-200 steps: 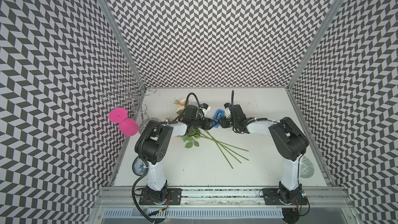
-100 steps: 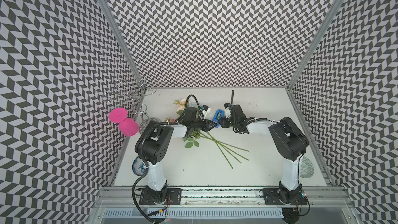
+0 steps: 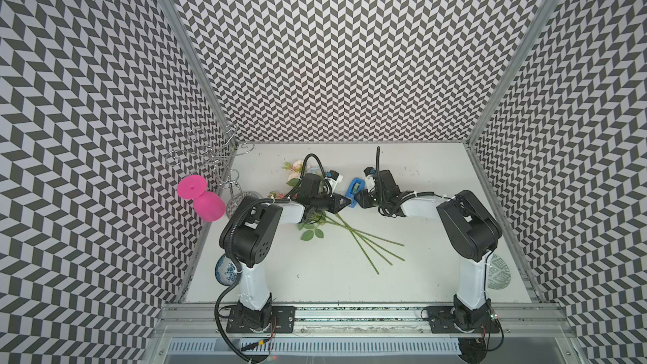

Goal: Wrap bouquets with tape
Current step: Pull the tape from the tape cutter.

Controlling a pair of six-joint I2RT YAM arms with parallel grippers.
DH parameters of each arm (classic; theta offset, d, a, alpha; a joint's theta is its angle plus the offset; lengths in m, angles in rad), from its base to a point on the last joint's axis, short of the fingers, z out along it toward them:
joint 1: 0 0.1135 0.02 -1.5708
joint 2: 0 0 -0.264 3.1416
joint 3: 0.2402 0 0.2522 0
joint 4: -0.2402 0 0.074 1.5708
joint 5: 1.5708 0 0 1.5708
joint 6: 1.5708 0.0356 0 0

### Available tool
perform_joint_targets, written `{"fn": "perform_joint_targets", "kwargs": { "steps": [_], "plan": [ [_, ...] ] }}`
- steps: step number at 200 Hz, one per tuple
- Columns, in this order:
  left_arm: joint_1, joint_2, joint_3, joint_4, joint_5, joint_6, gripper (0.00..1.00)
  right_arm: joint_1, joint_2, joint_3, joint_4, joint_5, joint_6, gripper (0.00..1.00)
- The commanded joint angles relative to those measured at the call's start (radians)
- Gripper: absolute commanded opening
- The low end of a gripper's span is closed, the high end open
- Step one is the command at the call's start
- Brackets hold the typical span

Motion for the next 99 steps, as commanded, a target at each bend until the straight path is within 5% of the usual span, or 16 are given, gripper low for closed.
{"fn": "perform_joint_targets", "kwargs": {
  "steps": [1, 99],
  "plan": [
    [-0.005, 0.025, 0.027, 0.016, 0.023, -0.021, 0.00, -0.003, 0.033, -0.018, -0.048, 0.032, -0.024, 0.34],
    [-0.019, -0.076, -0.081, 0.204, 0.176, -0.277, 0.00, -0.009, 0.033, -0.014, -0.055, 0.039, -0.042, 0.34]
  ]
}}
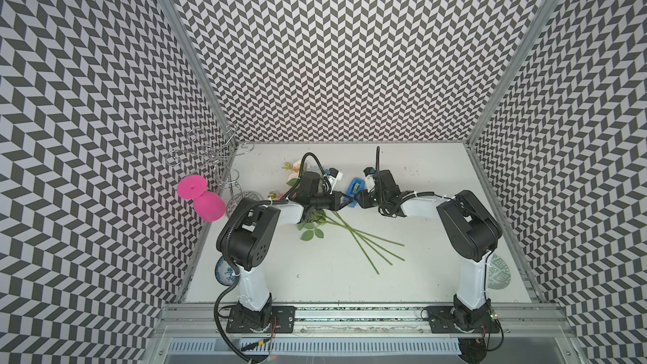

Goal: Wrap bouquets with tape
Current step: Pull the tape from the tape cutter.

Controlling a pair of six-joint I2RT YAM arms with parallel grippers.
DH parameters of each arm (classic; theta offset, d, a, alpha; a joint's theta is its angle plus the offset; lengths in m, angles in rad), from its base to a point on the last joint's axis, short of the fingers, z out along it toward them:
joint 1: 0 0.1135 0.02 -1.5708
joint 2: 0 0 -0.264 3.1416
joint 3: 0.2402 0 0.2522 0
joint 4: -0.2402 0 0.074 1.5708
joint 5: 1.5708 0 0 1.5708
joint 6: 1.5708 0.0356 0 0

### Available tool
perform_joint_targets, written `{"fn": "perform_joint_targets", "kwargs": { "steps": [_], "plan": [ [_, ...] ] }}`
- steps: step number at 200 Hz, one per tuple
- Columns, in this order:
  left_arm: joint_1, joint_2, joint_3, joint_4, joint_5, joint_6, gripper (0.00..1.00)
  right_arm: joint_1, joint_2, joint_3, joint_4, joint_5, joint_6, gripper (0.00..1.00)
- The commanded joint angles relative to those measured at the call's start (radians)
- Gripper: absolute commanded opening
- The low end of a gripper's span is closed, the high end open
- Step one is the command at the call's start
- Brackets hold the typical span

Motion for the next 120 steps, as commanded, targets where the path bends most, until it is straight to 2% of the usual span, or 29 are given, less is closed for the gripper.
{"fn": "perform_joint_targets", "kwargs": {
  "steps": [1, 11, 24, 31, 37, 54, 66, 120],
  "plan": [
    [-0.013, -0.036, -0.065, 0.148, 0.086, -0.120, 0.00, -0.010, 0.032, -0.014, -0.054, 0.039, -0.030, 0.34],
    [-0.012, -0.052, -0.074, 0.135, 0.065, -0.116, 0.00, -0.013, 0.031, -0.015, -0.055, 0.036, -0.031, 0.34],
    [-0.016, -0.058, -0.036, -0.029, -0.067, -0.006, 0.00, -0.014, 0.026, -0.017, -0.051, 0.031, -0.031, 0.34],
    [-0.018, -0.051, -0.017, -0.093, -0.132, 0.039, 0.19, -0.015, 0.025, -0.017, -0.049, 0.027, -0.031, 0.34],
    [-0.023, -0.044, -0.005, -0.129, -0.181, 0.083, 0.29, -0.015, 0.025, -0.017, -0.047, 0.025, -0.032, 0.34],
    [-0.043, -0.035, 0.013, -0.185, -0.283, 0.156, 0.48, -0.014, 0.024, -0.018, -0.048, 0.022, -0.035, 0.34],
    [-0.069, -0.040, 0.016, -0.201, -0.352, 0.186, 0.56, -0.016, 0.021, -0.027, -0.043, 0.023, -0.039, 0.34],
    [-0.132, 0.013, 0.088, -0.274, -0.569, 0.244, 0.61, -0.020, 0.025, -0.031, -0.035, 0.015, -0.042, 0.34]
  ]
}}
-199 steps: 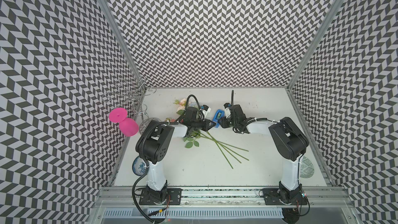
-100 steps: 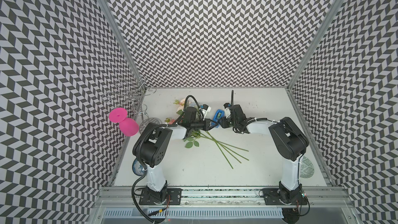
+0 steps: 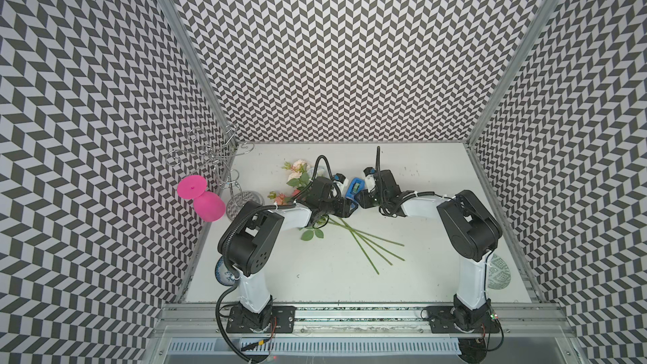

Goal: Wrap bouquets with tape
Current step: Pull the tape from the tape cutter.

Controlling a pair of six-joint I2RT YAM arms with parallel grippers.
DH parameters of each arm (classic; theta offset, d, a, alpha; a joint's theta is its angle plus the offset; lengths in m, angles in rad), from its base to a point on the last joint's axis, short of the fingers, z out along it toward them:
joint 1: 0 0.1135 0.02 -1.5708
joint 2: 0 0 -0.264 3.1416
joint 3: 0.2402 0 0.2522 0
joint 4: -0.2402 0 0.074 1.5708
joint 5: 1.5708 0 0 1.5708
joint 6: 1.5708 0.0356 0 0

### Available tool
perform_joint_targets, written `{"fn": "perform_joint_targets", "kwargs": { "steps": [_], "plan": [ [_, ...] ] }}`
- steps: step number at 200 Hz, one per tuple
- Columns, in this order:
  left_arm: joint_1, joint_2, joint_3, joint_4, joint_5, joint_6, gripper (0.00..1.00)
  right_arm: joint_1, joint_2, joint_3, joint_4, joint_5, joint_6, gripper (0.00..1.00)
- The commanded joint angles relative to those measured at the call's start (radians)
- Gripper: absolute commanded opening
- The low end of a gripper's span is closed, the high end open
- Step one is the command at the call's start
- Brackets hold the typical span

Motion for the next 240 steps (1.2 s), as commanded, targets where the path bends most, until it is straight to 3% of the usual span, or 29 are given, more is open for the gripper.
{"fn": "perform_joint_targets", "kwargs": {
  "steps": [1, 24, 72, 117, 183, 240],
  "plan": [
    [-0.013, 0.029, 0.042, -0.051, -0.144, 0.062, 0.61, -0.013, 0.026, -0.028, -0.040, 0.032, -0.026, 0.34],
    [-0.011, 0.031, 0.054, -0.049, -0.167, 0.084, 0.59, -0.017, 0.026, -0.027, -0.043, 0.032, -0.032, 0.34],
    [-0.008, 0.053, 0.071, -0.045, -0.119, 0.092, 0.45, -0.022, 0.023, -0.027, -0.044, 0.027, -0.031, 0.34],
    [-0.006, 0.019, 0.064, -0.027, -0.070, 0.067, 0.00, -0.022, 0.032, -0.018, -0.050, 0.031, -0.039, 0.34],
    [0.054, -0.060, 0.046, -0.081, 0.176, -0.085, 0.00, -0.020, 0.032, -0.028, -0.061, 0.070, -0.029, 0.34],
    [0.052, -0.045, 0.105, -0.397, 0.187, -0.116, 0.00, -0.010, 0.004, -0.047, -0.067, 0.078, -0.028, 0.33]
  ]
}}
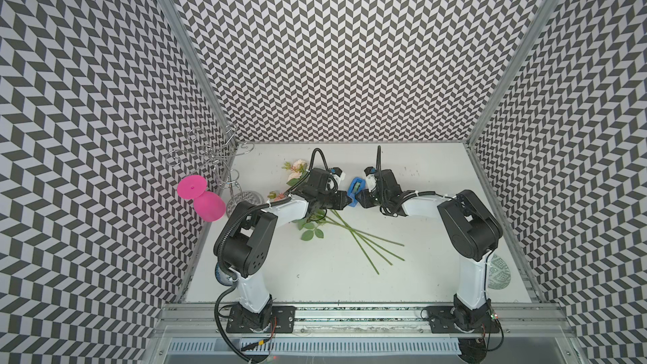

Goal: Wrap bouquets with tape
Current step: Pull the tape from the tape cutter, then stick the tape to the bouquet.

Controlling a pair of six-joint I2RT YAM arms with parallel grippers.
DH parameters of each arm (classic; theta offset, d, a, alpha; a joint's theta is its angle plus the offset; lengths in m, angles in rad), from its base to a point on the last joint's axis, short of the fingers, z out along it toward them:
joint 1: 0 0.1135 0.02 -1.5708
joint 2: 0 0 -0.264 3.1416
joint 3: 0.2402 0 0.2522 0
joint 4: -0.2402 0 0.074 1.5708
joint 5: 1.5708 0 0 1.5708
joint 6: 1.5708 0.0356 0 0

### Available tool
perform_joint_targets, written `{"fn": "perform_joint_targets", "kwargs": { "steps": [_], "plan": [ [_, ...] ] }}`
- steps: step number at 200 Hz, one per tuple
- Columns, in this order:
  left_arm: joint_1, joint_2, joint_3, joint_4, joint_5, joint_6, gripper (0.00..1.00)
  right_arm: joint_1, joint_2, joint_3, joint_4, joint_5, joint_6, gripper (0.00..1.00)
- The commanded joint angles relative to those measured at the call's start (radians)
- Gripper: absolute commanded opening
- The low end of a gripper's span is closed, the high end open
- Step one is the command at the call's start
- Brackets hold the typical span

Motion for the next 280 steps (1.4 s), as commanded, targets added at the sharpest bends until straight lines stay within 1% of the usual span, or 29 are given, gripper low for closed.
{"fn": "perform_joint_targets", "kwargs": {
  "steps": [1, 24, 62, 93, 127, 155, 173, 180, 189, 211, 219, 244, 266, 280],
  "plan": [
    [-0.004, -0.013, 0.017, -0.189, 0.036, -0.013, 0.00, -0.001, 0.004, -0.044, -0.070, 0.079, -0.007, 0.34],
    [-0.014, -0.031, 0.010, -0.259, 0.043, 0.000, 0.00, 0.008, -0.002, -0.055, -0.062, 0.071, -0.004, 0.33],
    [-0.039, -0.044, 0.007, -0.352, -0.036, 0.010, 0.00, 0.014, 0.003, -0.051, -0.064, 0.076, 0.006, 0.33],
    [-0.053, -0.066, -0.036, -0.368, -0.026, -0.014, 0.00, 0.014, -0.020, -0.059, -0.060, 0.053, -0.009, 0.34],
    [-0.055, -0.063, -0.060, -0.361, -0.025, -0.027, 0.00, 0.012, -0.084, -0.045, -0.079, -0.015, -0.050, 0.39],
    [-0.050, -0.067, -0.041, -0.360, -0.024, -0.027, 0.00, 0.014, -0.190, -0.087, -0.100, -0.066, -0.109, 0.50],
    [-0.035, -0.070, -0.017, -0.375, -0.024, -0.019, 0.00, 0.027, -0.258, -0.158, -0.083, -0.147, -0.176, 0.67],
    [-0.027, -0.072, -0.010, -0.375, -0.014, -0.018, 0.00, 0.046, -0.269, -0.173, -0.097, -0.163, -0.215, 0.71],
    [-0.024, -0.075, -0.007, -0.371, 0.005, -0.016, 0.00, 0.080, -0.273, -0.186, -0.108, -0.147, -0.257, 0.73],
    [-0.024, -0.080, -0.004, -0.368, 0.036, -0.018, 0.00, 0.162, -0.256, -0.215, -0.082, -0.068, -0.341, 0.76],
    [-0.021, -0.081, -0.001, -0.372, 0.037, -0.013, 0.00, 0.182, -0.242, -0.215, -0.071, -0.046, -0.352, 0.76],
    [-0.003, -0.085, 0.006, -0.390, 0.043, 0.001, 0.00, 0.222, -0.205, -0.201, -0.068, -0.029, -0.386, 0.76],
    [0.014, -0.092, 0.024, -0.412, 0.043, 0.015, 0.00, 0.264, -0.179, -0.195, -0.072, 0.029, -0.429, 0.76],
    [0.014, -0.092, 0.038, -0.413, 0.054, 0.013, 0.00, 0.282, -0.153, -0.187, -0.069, 0.102, -0.429, 0.75]
  ]
}}
